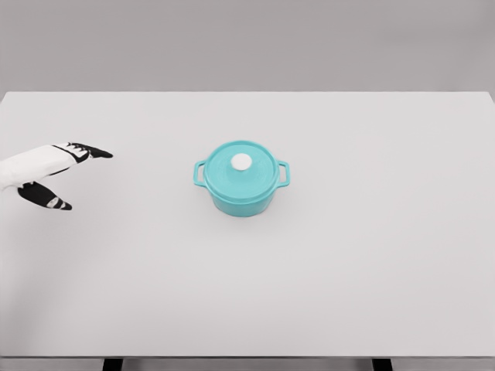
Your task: Open the lid of the pot with left arm
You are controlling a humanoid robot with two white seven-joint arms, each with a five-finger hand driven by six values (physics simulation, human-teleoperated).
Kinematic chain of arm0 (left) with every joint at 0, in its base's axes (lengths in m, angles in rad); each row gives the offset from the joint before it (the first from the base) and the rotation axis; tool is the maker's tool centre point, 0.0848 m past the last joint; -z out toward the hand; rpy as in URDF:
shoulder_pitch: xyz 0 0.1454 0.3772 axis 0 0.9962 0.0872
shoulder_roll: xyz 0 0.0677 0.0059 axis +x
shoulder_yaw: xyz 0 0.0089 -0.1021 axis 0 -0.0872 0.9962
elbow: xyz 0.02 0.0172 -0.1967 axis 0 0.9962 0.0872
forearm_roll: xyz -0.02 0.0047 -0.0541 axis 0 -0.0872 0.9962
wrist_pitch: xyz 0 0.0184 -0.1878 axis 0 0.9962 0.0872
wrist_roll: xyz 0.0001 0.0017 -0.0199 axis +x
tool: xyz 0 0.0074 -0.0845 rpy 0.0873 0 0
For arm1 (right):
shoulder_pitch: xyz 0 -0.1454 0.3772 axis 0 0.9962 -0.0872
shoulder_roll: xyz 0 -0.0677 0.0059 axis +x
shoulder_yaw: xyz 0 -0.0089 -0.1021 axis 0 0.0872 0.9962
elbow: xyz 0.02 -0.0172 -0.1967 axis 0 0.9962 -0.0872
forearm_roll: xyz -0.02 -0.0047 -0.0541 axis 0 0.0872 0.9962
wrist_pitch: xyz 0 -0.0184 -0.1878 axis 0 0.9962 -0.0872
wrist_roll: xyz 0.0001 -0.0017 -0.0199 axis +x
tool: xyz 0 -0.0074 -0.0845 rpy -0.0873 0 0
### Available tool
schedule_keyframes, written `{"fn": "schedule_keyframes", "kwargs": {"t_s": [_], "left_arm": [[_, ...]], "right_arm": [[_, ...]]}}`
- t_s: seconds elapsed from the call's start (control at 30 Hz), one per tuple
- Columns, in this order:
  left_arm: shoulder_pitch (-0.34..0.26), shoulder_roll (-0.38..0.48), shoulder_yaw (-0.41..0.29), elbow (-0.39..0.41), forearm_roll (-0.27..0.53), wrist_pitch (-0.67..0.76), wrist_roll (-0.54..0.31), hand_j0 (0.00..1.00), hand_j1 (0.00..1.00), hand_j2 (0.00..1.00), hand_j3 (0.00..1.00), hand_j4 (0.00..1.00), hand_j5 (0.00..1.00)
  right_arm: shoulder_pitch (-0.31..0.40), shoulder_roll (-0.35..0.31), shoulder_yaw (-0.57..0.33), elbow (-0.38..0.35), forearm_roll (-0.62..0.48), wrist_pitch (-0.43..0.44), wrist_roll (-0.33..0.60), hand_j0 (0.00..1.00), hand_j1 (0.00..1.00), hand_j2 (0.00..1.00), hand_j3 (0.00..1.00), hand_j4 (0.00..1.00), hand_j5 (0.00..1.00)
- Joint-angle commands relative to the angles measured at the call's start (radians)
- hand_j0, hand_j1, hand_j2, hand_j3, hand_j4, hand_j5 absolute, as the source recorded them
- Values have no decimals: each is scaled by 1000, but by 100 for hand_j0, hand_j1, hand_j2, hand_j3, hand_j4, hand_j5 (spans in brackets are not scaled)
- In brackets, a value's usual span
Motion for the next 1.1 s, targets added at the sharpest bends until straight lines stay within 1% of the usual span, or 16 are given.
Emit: {"fn": "schedule_keyframes", "kwargs": {"t_s": [0.0, 0.17, 0.27, 0.33, 0.37, 0.43, 0.47, 0.5, 0.53, 0.57, 0.6, 0.67, 0.77, 0.87, 0.97, 1.07], "left_arm": [[0, -7, -1, 0, 6, 3, 0, 100, 100, 100, 100, 100, 100], [-2, -8, -1, 1, -21, 3, 0, 100, 100, 100, 100, 100, 100], [-17, -59, -1, -2, -31, 3, -34, 100, 100, 100, 100, 100, 100], [-21, -64, -5, -42, -31, 3, -34, 100, 100, 100, 100, 100, 100], [-35, -59, -7, -63, -31, 3, -34, 100, 100, 100, 100, 100, 100], [-113, -73, -28, -71, -54, 3, -34, 100, 100, 100, 100, 100, 100], [-146, -117, -68, -80, -60, 3, -34, 100, 100, 100, 100, 100, 100], [-166, -117, -111, -100, -58, 3, -34, 100, 100, 100, 100, 100, 100], [-260, -93, -237, -106, -43, 3, -34, 100, 100, 100, 100, 100, 100], [-371, -87, -370, -89, 29, 3, -34, 100, 100, 100, 100, 100, 100], [-498, -79, -508, -23, 72, 3, -34, 100, 100, 100, 100, 100, 100], [-640, -77, -640, -22, 72, 3, -34, 100, 100, 100, 100, 100, 100], [-710, -120, -634, -69, 74, 3, -34, 100, 100, 100, 100, 100, 100], [-733, -189, -648, -77, 72, 3, -34, 100, 100, 100, 100, 100, 100], [-792, -225, -746, -69, 72, 3, -34, 100, 100, 100, 100, 100, 100], [-788, -246, -772, -40, 68, 3, -34, 100, 100, 100, 100, 100, 100]], "right_arm": [[0, 0, 0, 0, 0, 0, 1, 100, 100, 100, 100, 100, 100], [9, 0, 2, -2, 0, -2, 1, 100, 100, 100, 100, 100, 100], [11, 0, 2, -2, 0, -2, 1, 100, 100, 100, 100, 100, 100], [11, 0, 2, -2, 0, -2, 1, 100, 100, 100, 100, 100, 100], [11, 0, 2, -2, 0, -2, 1, 100, 100, 100, 100, 100, 100], [11, 0, 2, -2, 0, -2, 1, 100, 100, 100, 100, 100, 100], [11, 0, 2, -2, 0, -2, 1, 100, 100, 100, 100, 100, 100], [11, 0, 2, -2, 0, -2, 1, 100, 100, 100, 100, 100, 100], [11, 0, 2, -2, 0, -2, 1, 100, 100, 100, 100, 100, 100], [11, 0, 2, -2, 0, -2, 1, 100, 100, 100, 100, 100, 100], [11, 0, 2, -2, 0, -2, 1, 100, 100, 100, 100, 100, 100], [11, 0, 2, -2, 0, -2, 1, 100, 100, 100, 100, 100, 100], [11, 0, 2, -2, 0, -2, 1, 100, 100, 100, 100, 100, 100], [11, 0, 2, -2, 0, -2, 1, 100, 100, 100, 100, 100, 100], [11, 0, 2, -2, 0, -2, 1, 100, 100, 100, 100, 100, 100], [11, 0, 2, -2, 0, -2, 1, 100, 100, 100, 100, 100, 100]]}}
